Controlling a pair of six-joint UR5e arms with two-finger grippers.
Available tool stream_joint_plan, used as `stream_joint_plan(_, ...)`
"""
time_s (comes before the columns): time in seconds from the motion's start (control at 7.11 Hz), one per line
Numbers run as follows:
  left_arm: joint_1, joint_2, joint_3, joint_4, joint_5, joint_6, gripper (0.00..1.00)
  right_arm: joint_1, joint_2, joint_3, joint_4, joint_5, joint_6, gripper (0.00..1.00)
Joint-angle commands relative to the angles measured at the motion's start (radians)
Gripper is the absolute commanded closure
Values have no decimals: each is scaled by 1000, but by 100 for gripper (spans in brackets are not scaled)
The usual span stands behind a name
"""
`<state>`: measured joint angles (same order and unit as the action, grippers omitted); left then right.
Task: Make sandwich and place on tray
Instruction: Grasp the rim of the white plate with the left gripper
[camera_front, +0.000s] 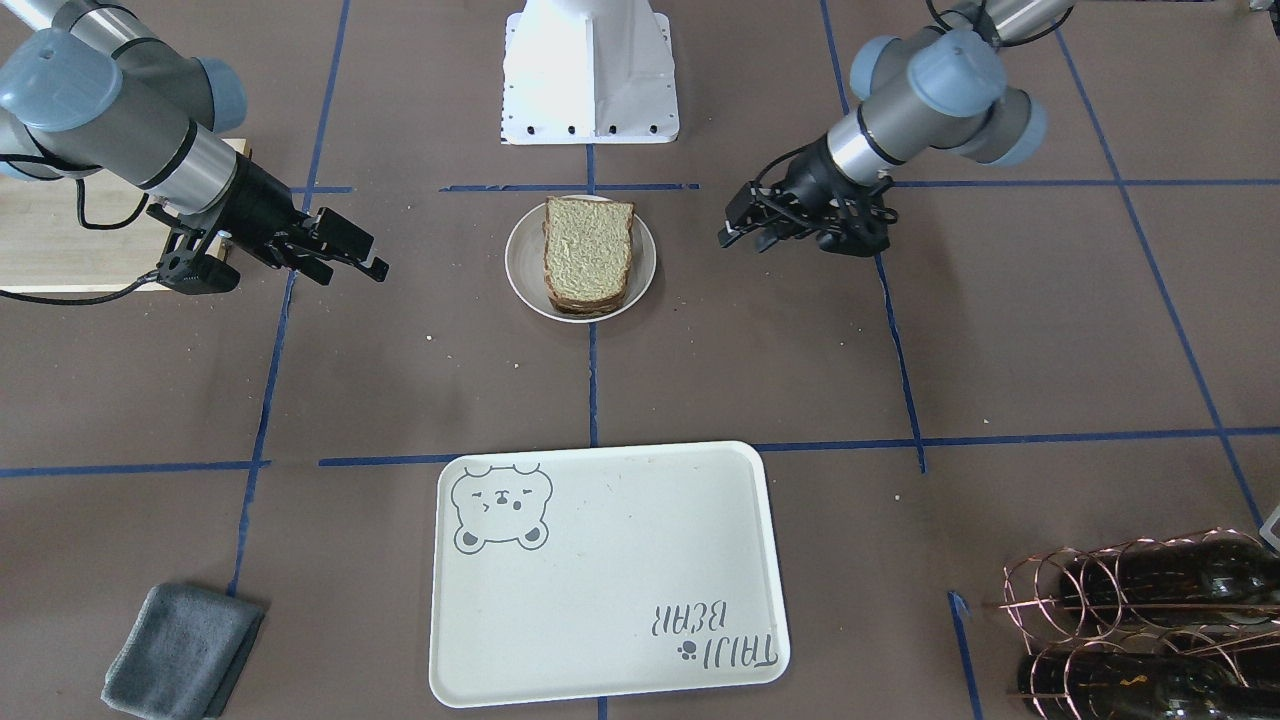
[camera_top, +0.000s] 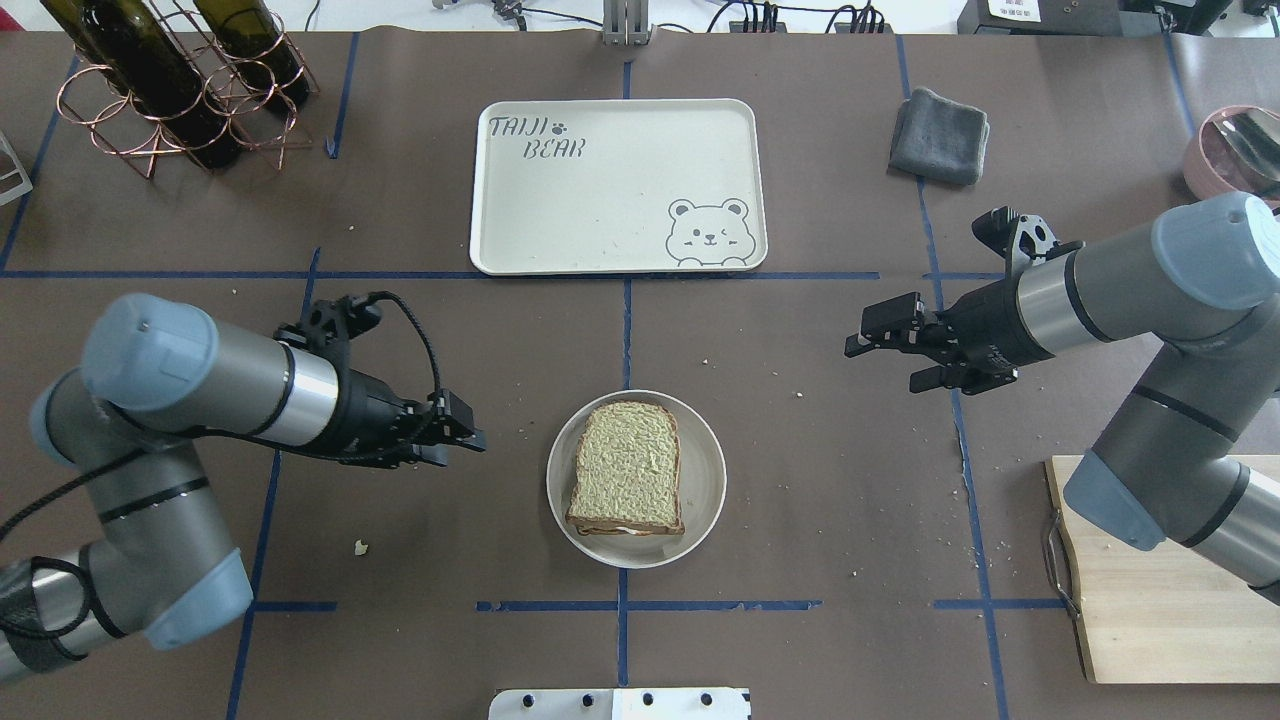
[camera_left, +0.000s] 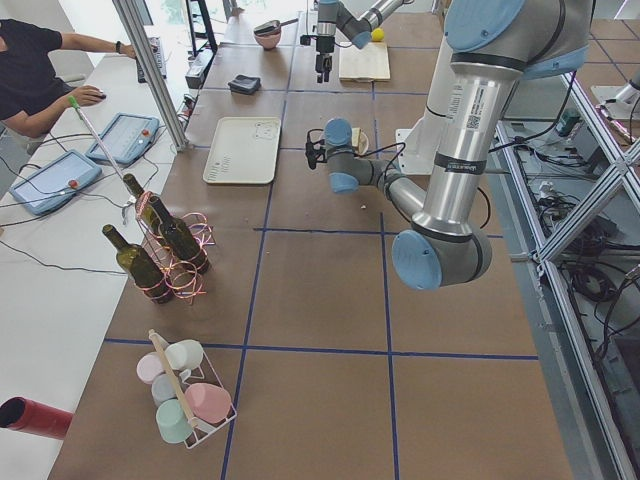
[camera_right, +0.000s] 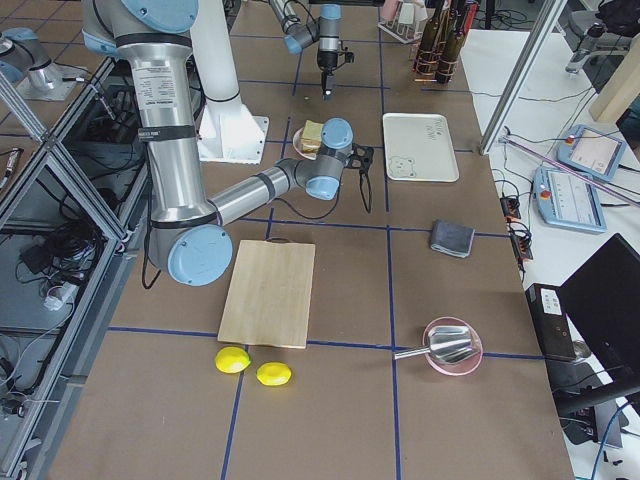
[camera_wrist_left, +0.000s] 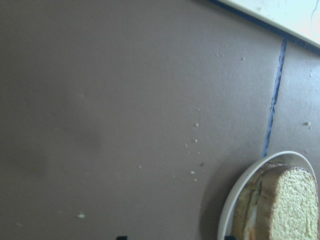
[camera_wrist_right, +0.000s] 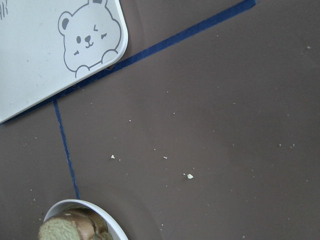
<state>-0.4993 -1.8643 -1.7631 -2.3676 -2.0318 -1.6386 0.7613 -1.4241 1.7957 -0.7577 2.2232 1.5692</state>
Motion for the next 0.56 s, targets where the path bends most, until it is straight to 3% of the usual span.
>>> stream_joint_plan(0.0,103,-77,42,50,140,-41,44,0,-1,-6,1,-7,-8,0)
stream_joint_plan(0.42,122,-107,99,50,142,-37,54,-2,-4,-4,1,-8,-8,0)
